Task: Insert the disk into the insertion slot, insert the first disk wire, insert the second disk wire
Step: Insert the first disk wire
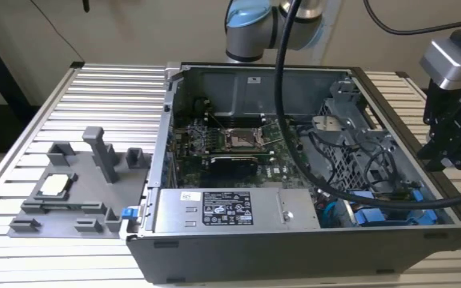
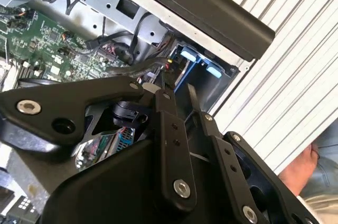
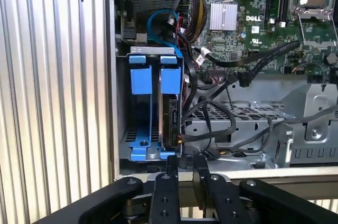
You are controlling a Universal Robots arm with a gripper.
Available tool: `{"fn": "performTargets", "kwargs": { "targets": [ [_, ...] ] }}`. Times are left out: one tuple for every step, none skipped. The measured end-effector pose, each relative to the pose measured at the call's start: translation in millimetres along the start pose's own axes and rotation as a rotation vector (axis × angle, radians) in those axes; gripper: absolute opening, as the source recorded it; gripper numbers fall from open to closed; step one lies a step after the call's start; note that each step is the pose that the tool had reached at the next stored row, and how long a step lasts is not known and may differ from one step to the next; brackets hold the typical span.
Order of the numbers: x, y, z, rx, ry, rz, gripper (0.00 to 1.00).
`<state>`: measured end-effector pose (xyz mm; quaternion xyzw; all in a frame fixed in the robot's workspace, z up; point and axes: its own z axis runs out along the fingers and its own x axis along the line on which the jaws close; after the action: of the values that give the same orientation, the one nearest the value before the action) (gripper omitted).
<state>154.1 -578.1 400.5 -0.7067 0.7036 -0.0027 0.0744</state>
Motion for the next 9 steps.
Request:
{"fn": "performTargets", "kwargs": {
  "targets": [
    [0.0, 0.0, 0.1, 0.0, -0.0006, 0.0, 0.27],
    [0.0, 0.0, 0.0, 0.0, -0.001, 0.0, 0.27],
    [0.0, 0.0, 0.0, 0.0, -0.0014, 0.0, 0.27],
    [0.0, 0.0, 0.0, 0.0, -0.0018, 0.0, 0.27],
    [0.0, 0.0, 0.0, 0.0, -0.0023, 0.0, 0.27],
    [0.0, 0.0, 0.0, 0.0001, -0.0028, 0.0, 0.27],
    [0.0, 0.0, 0.0, 0.0, -0.0031, 0.0, 0.27],
    [0.0, 0.0, 0.1, 0.0001, -0.0032, 0.0, 0.27],
    [-0.3, 0.0, 0.1, 0.0001, -0.0032, 0.0, 0.27]
  ]
}}
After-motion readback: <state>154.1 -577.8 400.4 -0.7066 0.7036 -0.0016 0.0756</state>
